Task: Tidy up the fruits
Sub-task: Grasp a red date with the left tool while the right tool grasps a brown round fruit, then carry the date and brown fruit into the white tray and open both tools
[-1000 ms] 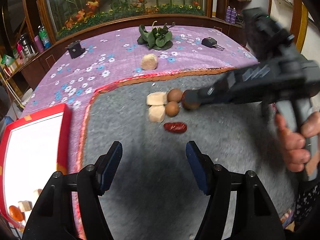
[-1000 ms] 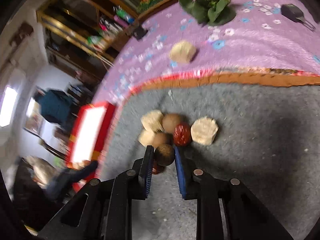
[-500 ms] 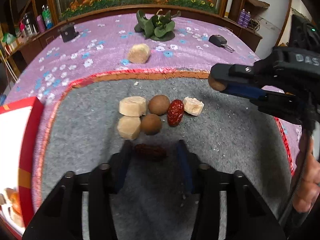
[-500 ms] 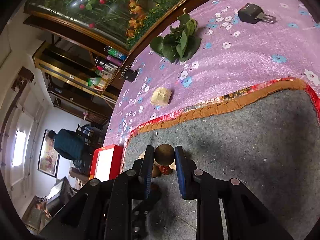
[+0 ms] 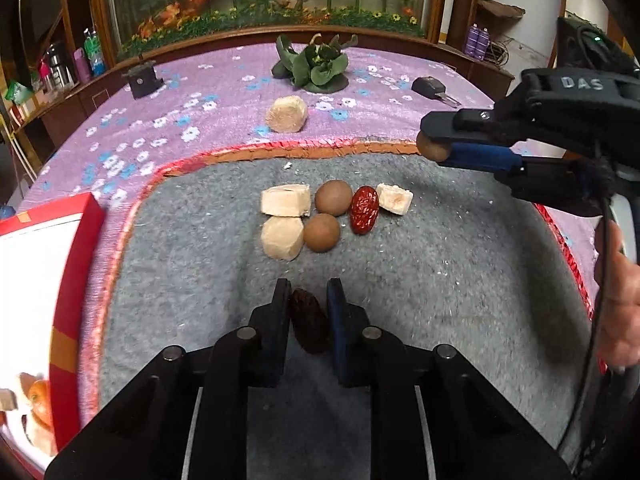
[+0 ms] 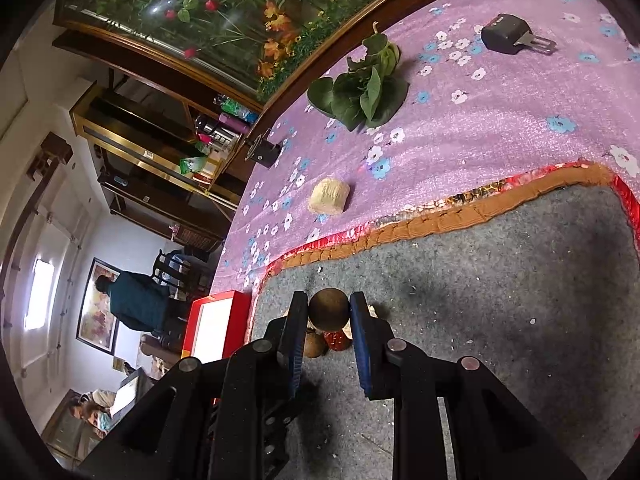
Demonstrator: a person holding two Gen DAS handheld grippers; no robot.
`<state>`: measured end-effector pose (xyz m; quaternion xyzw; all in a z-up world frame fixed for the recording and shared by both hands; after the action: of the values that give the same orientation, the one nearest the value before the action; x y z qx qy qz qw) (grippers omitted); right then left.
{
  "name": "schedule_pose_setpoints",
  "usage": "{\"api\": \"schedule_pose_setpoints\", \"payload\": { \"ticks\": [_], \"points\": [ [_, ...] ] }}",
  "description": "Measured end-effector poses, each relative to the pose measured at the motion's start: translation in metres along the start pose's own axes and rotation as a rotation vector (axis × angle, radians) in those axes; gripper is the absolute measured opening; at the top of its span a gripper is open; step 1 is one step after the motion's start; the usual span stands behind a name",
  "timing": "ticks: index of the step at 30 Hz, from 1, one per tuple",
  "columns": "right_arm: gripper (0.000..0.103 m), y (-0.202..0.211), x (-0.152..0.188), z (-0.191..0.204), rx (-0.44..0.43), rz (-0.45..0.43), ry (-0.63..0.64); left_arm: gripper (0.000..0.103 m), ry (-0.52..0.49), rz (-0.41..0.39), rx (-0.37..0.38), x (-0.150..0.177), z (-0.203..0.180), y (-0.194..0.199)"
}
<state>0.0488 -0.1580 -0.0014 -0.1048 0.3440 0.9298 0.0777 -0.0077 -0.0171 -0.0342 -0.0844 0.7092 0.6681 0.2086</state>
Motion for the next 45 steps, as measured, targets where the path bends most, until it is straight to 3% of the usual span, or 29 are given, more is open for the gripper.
{"api": "schedule_pose_setpoints", "payload": {
  "ticks": [11, 19, 24, 29, 36, 41, 45],
  "points": [
    [0.022, -0.003, 0.004, 0.015, 0.012, -0.022, 0.064, 0.015, 0.021, -0.072, -0.041, 0.017, 0.022, 0.040],
    [0.022, -0.004, 0.006, 0.028, 0.019, -0.065, 0.138, 0.015, 0.087, -0.192, -0.053, 0.023, 0.056, 0.087],
    [0.022, -0.014, 0.011, 0.040, -0.079, -0.050, 0.157, 0.015, 0.156, -0.252, -0.078, 0.036, 0.095, 0.112],
    [0.022, -0.045, 0.026, 0.088, -0.117, 0.024, 0.215, 0.015, 0.236, -0.303, -0.133, 0.047, 0.139, 0.130],
    [0.021, -0.121, 0.059, 0.178, -0.146, 0.169, 0.336, 0.015, 0.329, -0.334, -0.215, 0.061, 0.194, 0.132],
    [0.021, -0.178, 0.092, 0.217, -0.098, 0.262, 0.415, 0.016, 0.378, -0.327, -0.295, 0.075, 0.226, 0.127],
    [0.021, -0.209, 0.113, 0.228, -0.055, 0.317, 0.449, 0.016, 0.422, -0.293, -0.304, 0.086, 0.248, 0.115]
  ]
}}
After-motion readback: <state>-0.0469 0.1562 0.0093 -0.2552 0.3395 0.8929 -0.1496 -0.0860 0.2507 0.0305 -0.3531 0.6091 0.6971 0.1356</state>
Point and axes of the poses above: each gripper's, at about its wrist camera, not at the fingertips, and y roughly against the way its jaws point, z to its left, x to its underside, the point moved 7 cm from there along -y, roughly the way its jaws point, and after that the axes turned 14 degrees about z, right-handed, at the moved point
